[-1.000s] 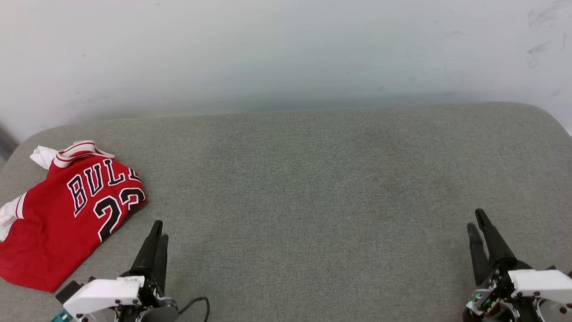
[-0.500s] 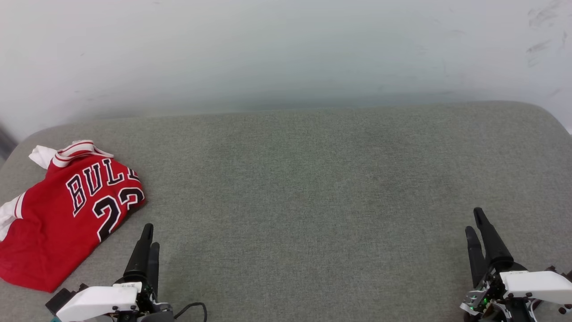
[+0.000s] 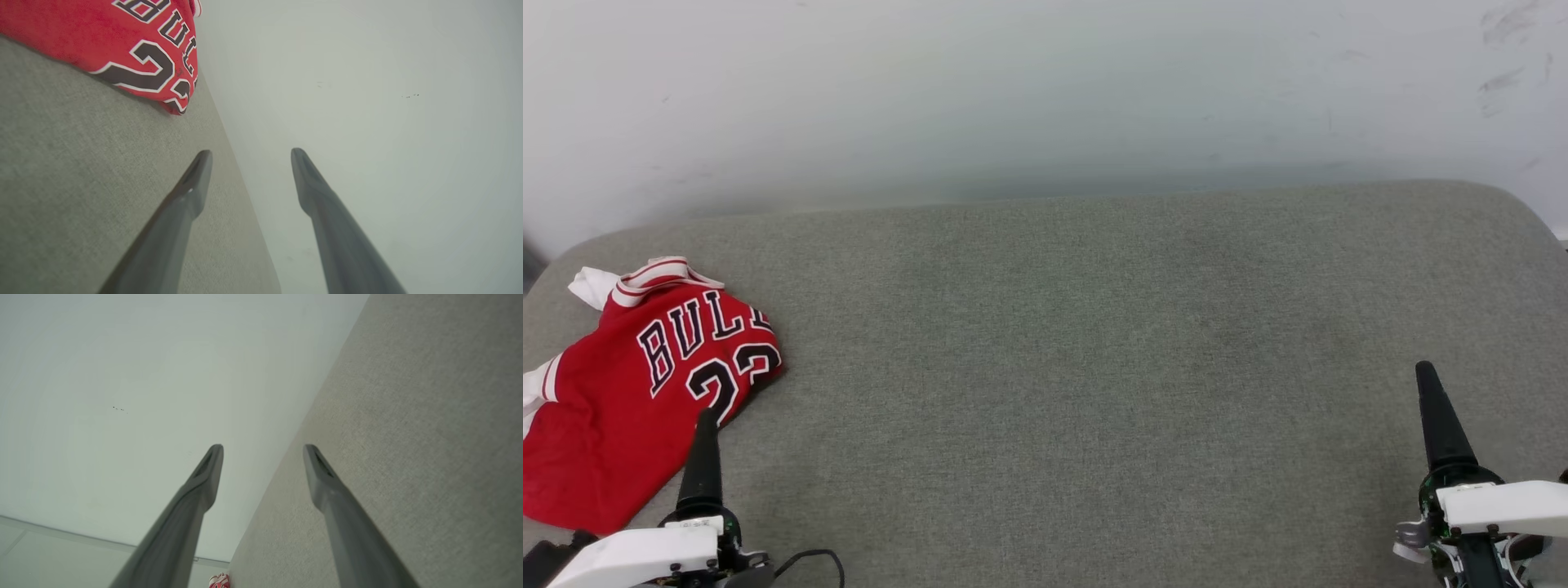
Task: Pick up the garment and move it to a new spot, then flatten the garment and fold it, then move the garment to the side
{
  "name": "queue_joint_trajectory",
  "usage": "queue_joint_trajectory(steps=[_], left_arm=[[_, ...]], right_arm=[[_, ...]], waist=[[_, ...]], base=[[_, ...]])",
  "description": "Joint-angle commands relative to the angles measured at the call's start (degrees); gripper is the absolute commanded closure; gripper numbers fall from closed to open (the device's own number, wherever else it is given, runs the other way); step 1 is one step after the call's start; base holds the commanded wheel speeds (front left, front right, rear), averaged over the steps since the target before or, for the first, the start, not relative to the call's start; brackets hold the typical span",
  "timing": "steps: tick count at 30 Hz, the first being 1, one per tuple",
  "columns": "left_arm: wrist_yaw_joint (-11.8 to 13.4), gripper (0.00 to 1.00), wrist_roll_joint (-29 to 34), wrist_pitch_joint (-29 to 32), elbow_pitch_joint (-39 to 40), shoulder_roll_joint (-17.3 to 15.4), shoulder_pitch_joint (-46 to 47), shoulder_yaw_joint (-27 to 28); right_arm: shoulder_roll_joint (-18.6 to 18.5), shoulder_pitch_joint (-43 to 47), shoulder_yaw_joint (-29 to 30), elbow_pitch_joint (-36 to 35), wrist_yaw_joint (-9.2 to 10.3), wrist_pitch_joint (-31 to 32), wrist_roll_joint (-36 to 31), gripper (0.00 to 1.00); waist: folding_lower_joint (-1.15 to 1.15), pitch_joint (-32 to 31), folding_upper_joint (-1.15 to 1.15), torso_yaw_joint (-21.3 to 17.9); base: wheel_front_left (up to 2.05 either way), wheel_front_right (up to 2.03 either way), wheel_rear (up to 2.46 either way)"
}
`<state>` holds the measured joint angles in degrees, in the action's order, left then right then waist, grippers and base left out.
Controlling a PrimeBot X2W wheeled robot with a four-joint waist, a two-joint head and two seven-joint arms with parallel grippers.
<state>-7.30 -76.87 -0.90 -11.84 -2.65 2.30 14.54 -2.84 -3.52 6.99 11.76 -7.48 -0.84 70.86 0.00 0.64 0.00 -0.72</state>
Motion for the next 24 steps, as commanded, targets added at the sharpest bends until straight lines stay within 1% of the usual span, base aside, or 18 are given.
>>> queue_joint_trajectory(steps=[1, 6, 10, 15, 19, 24], left_arm=[[0.15, 0.0, 1.67, -0.55, 1.34, -0.18, 1.26, 1.06], [0.97, 0.0, 7.61, -1.63, 4.64, -0.2, 1.58, 2.19], [2.93, 0.0, 13.29, -2.44, 9.32, -0.2, 1.29, 1.55], [6.09, 0.0, 21.14, -3.44, 15.08, -0.21, 0.17, -2.32], [9.08, 0.0, 26.15, -4.17, 18.04, -0.23, -0.55, -5.34], [10.93, 0.0, 32.89, -5.07, 20.76, -0.22, -1.42, -8.91]], right_arm=[[-0.11, -1.7, 0.44, -1.64, -0.01, -0.48, -2.55, 0.0], [-0.11, -1.85, 0.06, -5.81, -0.01, -1.54, -11.09, 0.0], [-0.1, -1.83, -1.14, -8.92, -0.01, -2.39, -18.53, 0.0], [-0.1, -2.08, -2.59, -12.3, -0.01, -3.37, -26.43, 0.0], [-0.1, -2.28, -4.46, -14.51, -0.02, -4.13, -33.23, 0.0], [-0.1, -2.26, -5.89, -16.13, -0.02, -5.06, -39.81, 0.0]], waist=[[0.0, 0.05, 0.0, -0.03], [0.0, 0.31, 0.0, -0.1], [0.0, 0.59, 0.0, -0.19], [0.0, 0.95, 0.0, -0.27], [0.0, 1.2, 0.0, -0.36], [0.0, 1.56, 0.0, -0.49]], base=[[0.0, 0.0, 0.0], [0.0, 0.0, 0.0], [0.0, 0.0, 0.0], [0.0, 0.0, 0.0], [0.0, 0.0, 0.0], [0.0, 0.0, 0.0]])
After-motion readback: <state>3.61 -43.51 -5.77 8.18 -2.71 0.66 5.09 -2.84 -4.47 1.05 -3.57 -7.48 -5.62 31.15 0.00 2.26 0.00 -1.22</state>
